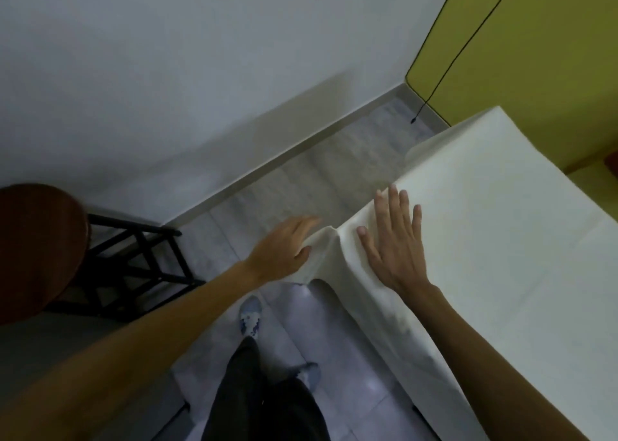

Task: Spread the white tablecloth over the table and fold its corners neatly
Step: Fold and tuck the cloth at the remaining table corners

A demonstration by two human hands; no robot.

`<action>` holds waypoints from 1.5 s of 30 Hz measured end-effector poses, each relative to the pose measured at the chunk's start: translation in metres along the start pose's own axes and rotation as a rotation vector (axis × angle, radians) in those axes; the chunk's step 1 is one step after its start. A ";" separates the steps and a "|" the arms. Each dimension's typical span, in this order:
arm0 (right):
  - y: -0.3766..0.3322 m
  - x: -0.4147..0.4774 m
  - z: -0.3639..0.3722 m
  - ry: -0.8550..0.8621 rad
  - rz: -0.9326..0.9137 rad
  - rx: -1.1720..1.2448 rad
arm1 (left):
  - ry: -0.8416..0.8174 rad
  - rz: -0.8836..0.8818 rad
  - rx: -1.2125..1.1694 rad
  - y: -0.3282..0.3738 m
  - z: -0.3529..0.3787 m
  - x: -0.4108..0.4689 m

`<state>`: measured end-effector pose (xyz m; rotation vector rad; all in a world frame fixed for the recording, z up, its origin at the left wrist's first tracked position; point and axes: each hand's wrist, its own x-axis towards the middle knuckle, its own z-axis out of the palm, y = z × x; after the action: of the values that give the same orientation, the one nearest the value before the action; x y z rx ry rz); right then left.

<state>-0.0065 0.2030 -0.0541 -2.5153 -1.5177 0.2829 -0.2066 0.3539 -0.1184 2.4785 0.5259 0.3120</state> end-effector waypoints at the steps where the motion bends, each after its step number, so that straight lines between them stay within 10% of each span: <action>1: 0.001 0.006 0.002 -0.021 -0.021 -0.020 | -0.038 -0.028 -0.055 0.002 -0.001 0.010; 8: 0.012 0.010 0.018 -0.049 -0.033 -0.096 | -0.115 0.033 -0.270 0.010 0.008 0.055; 17: 0.011 0.010 0.017 -0.032 -0.033 -0.091 | -0.146 0.233 0.048 -0.035 0.022 0.043; 35: 0.009 0.012 0.020 -0.025 -0.038 -0.098 | -0.410 -0.430 0.304 -0.157 0.061 -0.058; 41: -0.016 0.012 0.012 0.131 -0.335 -0.072 | 0.075 0.061 -0.210 -0.032 0.033 0.012; 45: -0.013 0.023 0.027 0.148 -0.533 -0.009 | 0.118 0.126 -0.295 -0.001 0.027 0.036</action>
<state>-0.0137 0.2315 -0.0786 -1.9791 -2.0371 0.0073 -0.1656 0.3573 -0.1369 2.2184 0.3432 0.5480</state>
